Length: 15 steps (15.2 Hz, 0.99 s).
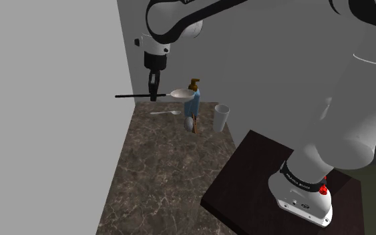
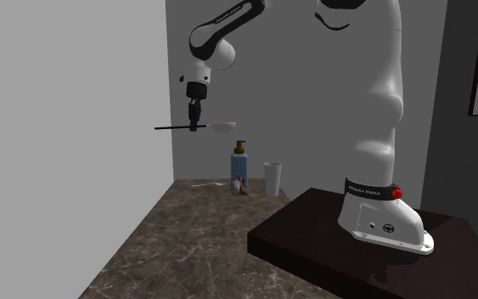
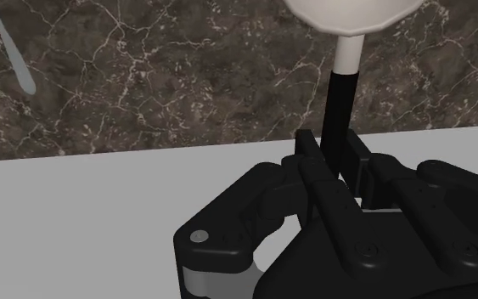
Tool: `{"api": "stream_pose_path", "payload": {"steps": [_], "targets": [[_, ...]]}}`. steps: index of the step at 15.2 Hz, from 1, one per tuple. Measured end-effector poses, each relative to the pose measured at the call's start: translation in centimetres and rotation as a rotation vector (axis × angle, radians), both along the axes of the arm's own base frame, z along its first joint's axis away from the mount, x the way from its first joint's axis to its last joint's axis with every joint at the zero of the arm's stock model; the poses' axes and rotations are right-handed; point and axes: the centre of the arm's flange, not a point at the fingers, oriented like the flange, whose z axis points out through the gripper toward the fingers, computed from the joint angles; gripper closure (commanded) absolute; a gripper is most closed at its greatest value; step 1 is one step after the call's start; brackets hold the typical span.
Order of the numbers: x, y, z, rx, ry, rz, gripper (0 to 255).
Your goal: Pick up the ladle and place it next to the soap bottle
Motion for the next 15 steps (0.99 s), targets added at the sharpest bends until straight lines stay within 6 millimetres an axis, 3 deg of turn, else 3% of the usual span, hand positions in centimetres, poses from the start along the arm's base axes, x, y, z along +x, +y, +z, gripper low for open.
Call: {"api": "stream_pose_path", "payload": {"steps": [15], "targets": [[8.9, -17.9, -0.3, 0.000, 0.000, 0.001, 255]]}}
